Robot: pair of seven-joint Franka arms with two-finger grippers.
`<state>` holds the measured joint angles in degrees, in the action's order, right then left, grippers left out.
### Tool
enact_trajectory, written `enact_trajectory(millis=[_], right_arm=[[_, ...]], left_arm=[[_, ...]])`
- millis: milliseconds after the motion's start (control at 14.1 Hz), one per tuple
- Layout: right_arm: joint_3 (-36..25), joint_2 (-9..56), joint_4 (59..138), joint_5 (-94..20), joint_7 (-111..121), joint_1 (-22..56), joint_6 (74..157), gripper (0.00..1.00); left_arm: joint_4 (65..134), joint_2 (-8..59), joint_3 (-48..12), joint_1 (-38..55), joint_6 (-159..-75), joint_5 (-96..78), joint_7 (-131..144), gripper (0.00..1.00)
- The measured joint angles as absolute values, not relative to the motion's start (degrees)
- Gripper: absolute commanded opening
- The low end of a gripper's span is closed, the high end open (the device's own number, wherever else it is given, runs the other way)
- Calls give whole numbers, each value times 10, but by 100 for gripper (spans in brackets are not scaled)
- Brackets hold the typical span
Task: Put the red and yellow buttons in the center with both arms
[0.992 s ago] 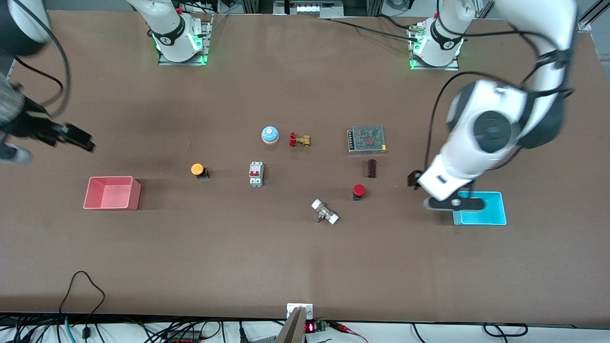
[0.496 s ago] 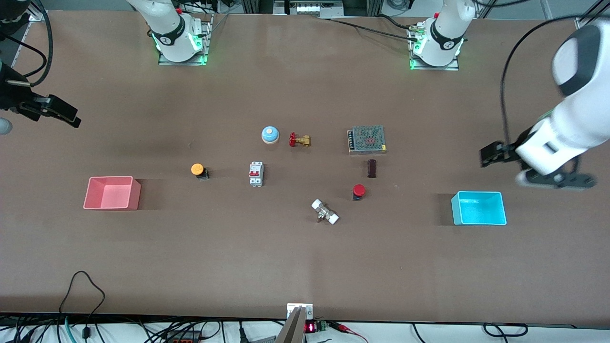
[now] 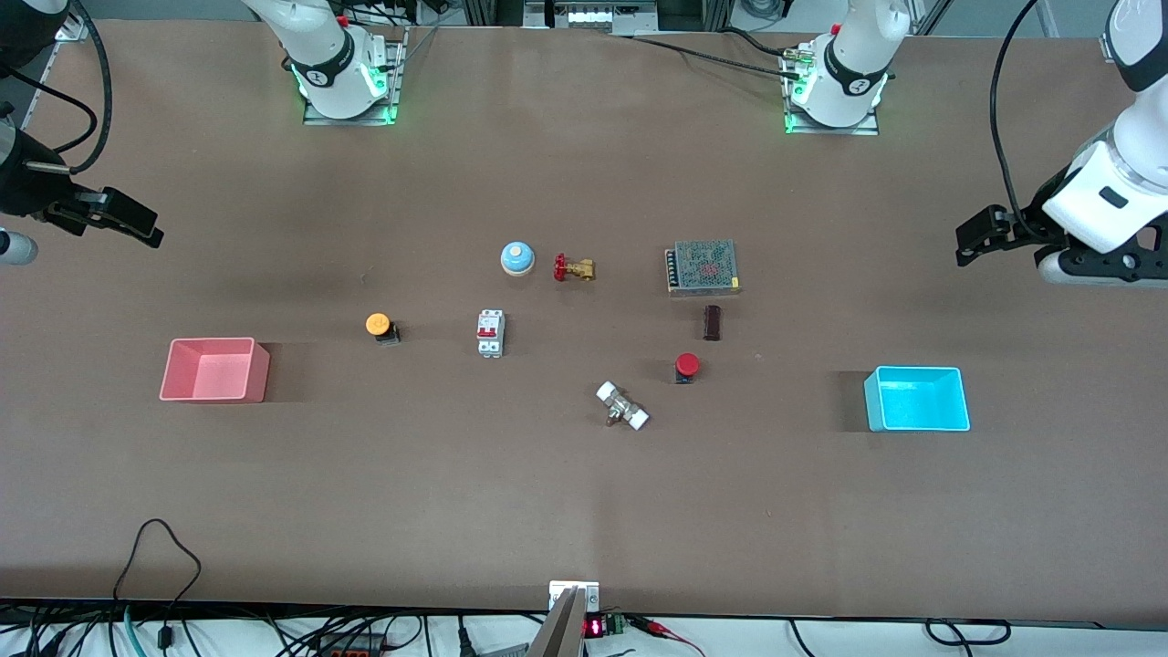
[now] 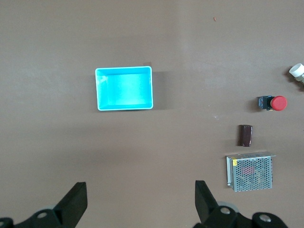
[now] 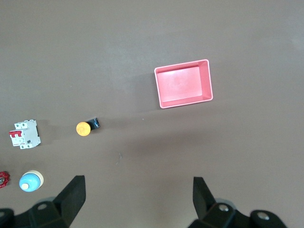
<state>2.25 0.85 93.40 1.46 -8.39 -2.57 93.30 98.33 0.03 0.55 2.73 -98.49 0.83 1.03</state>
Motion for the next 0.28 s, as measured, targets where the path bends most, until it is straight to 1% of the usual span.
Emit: enact_trajectory(millis=[283], right_arm=[[22, 9, 934, 15, -84, -26, 932, 100]], left_arm=[[990, -2, 6, 26, -986, 8, 10, 100]])
